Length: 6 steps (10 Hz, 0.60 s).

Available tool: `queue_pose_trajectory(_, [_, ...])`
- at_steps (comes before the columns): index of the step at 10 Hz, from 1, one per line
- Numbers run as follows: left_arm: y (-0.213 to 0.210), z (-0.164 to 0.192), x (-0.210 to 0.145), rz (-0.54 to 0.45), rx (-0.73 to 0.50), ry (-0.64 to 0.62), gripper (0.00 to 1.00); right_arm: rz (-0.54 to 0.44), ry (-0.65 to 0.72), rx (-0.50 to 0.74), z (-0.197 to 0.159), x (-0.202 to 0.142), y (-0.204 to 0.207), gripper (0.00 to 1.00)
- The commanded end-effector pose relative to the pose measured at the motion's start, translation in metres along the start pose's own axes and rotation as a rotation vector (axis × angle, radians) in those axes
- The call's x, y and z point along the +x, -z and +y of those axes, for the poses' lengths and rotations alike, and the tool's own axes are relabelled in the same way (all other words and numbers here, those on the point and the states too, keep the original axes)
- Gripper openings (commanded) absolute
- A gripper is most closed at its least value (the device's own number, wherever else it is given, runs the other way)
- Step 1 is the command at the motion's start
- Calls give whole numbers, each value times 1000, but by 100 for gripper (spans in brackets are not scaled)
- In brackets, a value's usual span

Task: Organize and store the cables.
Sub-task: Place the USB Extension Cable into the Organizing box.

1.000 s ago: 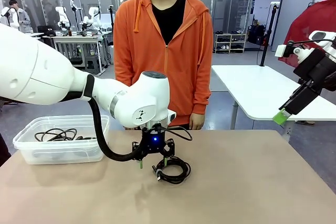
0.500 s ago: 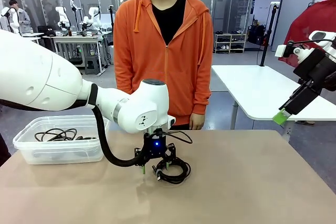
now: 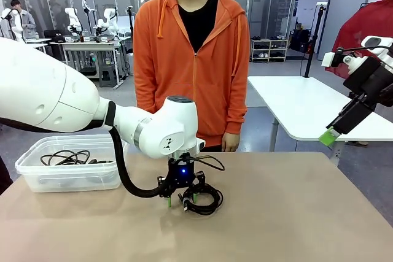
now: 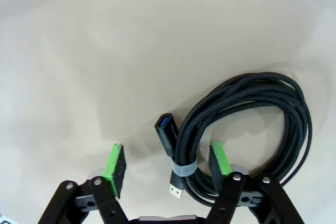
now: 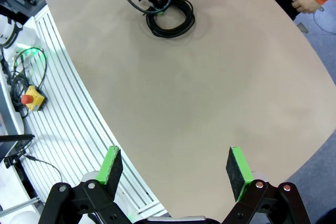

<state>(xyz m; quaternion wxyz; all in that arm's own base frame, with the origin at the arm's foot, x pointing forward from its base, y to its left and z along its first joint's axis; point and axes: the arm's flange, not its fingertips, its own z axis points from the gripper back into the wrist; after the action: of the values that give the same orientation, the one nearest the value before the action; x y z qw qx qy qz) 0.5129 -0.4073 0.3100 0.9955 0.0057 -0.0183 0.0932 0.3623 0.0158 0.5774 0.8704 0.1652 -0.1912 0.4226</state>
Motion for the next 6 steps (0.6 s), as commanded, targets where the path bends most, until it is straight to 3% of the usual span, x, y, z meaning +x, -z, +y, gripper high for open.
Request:
queue_pose_trajectory(1, [-5, 1, -1, 0, 3, 21, 0, -4, 23, -6, 0, 3, -1, 100])
queue_pose_trajectory(3, [-5, 2, -3, 8, 6, 19, 0, -4, 23, -6, 0, 3, -1, 100])
queue_pose_trajectory(4, [-5, 2, -3, 11, 5, 21, 7, -4, 23, -6, 0, 3, -1, 100])
queue_pose_trajectory(5, [-4, 1, -3, 12, 5, 27, 0, -4, 23, -6, 0, 3, -1, 100])
queue_pose_trajectory(6, [-5, 1, -4, 7, 2, 31, 0, -4, 23, -6, 0, 3, -1, 100])
